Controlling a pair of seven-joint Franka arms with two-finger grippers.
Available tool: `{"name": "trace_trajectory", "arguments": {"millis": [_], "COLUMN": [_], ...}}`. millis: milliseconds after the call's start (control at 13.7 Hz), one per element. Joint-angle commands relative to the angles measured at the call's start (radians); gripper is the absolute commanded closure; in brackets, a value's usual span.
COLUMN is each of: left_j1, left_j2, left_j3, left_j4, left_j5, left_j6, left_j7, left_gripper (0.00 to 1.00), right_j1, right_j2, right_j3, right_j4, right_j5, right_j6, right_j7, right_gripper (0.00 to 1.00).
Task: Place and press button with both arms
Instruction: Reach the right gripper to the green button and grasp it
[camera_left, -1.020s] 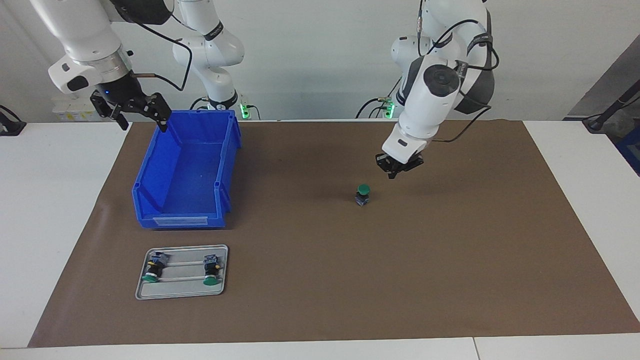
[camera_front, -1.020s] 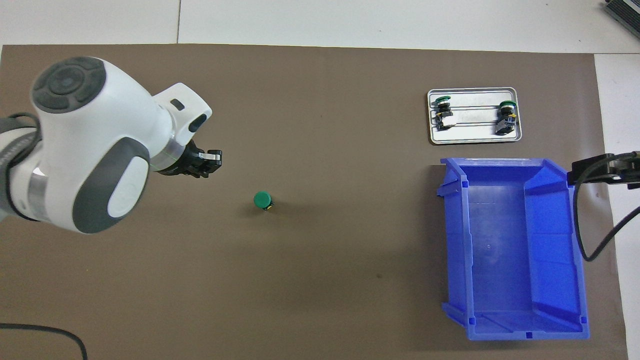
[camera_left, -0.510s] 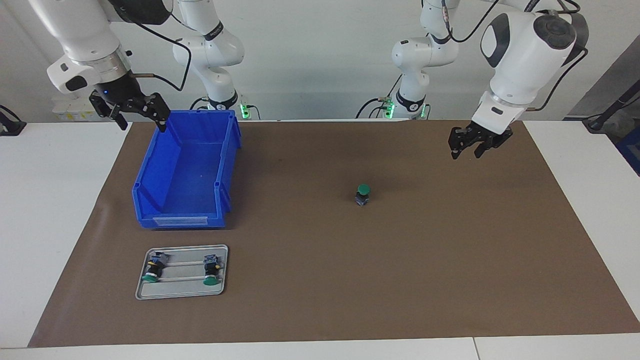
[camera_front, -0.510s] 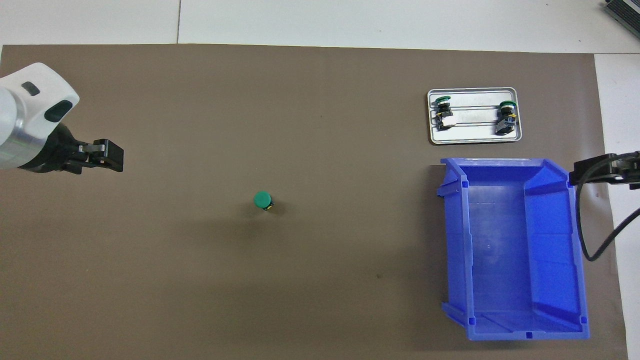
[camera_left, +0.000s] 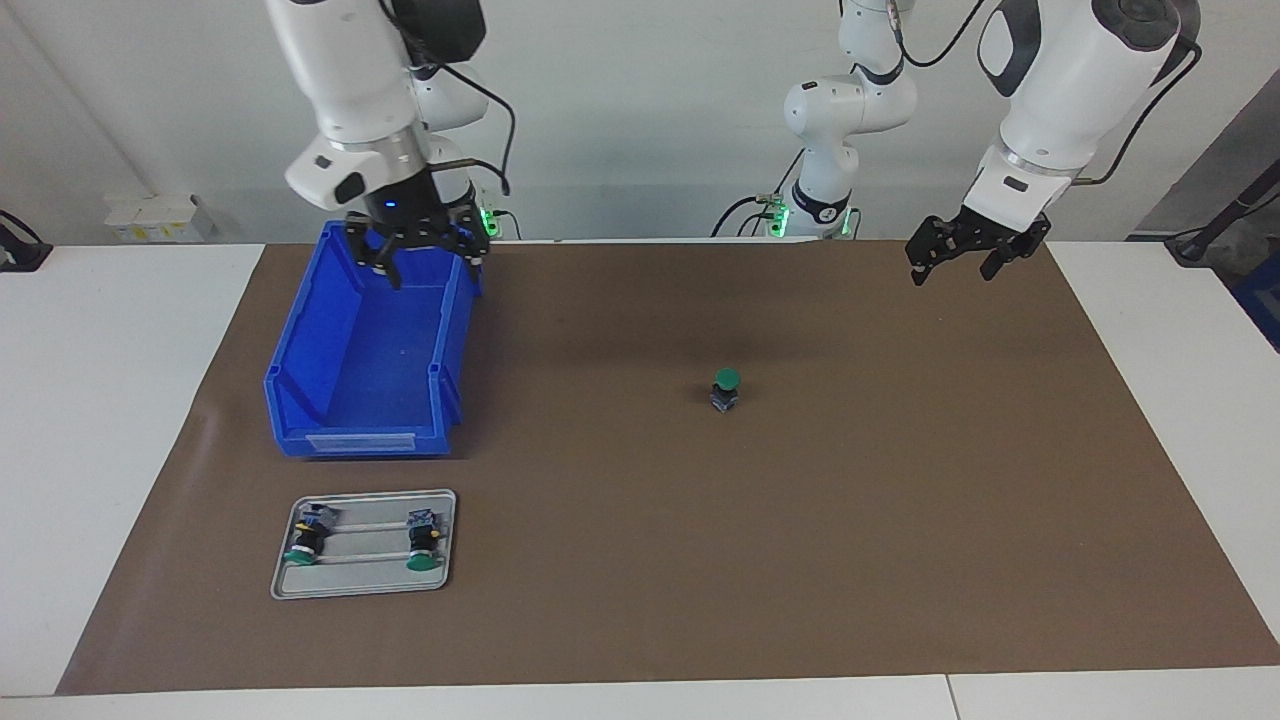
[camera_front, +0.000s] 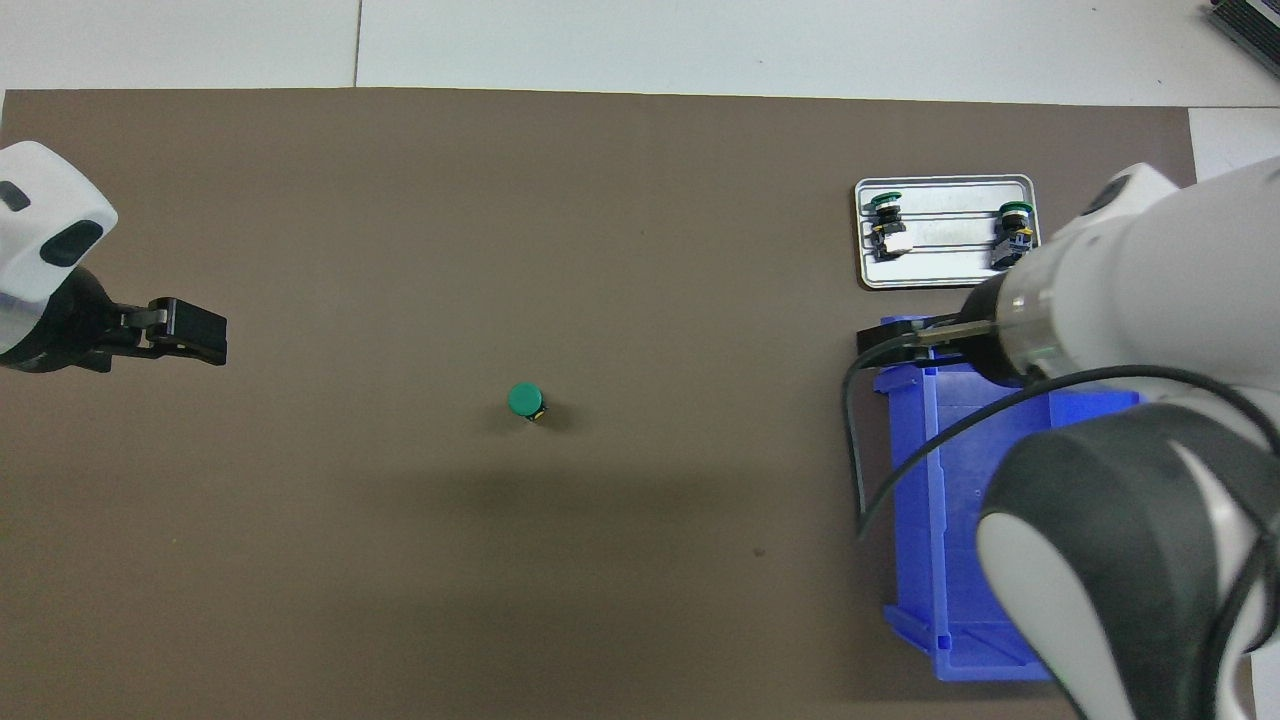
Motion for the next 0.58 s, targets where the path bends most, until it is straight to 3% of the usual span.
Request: {"name": "trace_trajectory", "arguments": {"millis": [0,291,510], "left_j1": [0.007,0.010,0.009], "left_j2": [-0.018,-0.018,-0.018], "left_j3": [-0.006,-0.004,-0.004], "left_j4": [-0.019,-0.019,-0.019], "left_j5": [0.014,0.014,0.014], "left_j6": [0.003,0.001,0.001], "left_j7": [0.002,0.000,0.000], "left_gripper": [0.00,0.00,0.00], "right_j1": [0.102,0.285,0.362], "right_j2": [0.078,0.281,0.373], "right_j3": [-0.010,-0.007,-0.007], "right_j4": [-0.008,0.051,0.055], "right_j5": [0.059,0.060,0.059], "right_j6": [0.128,0.370,0.536], "right_j7": [0.056,0.171,0.195], "right_gripper": [0.00,0.00,0.00]}}
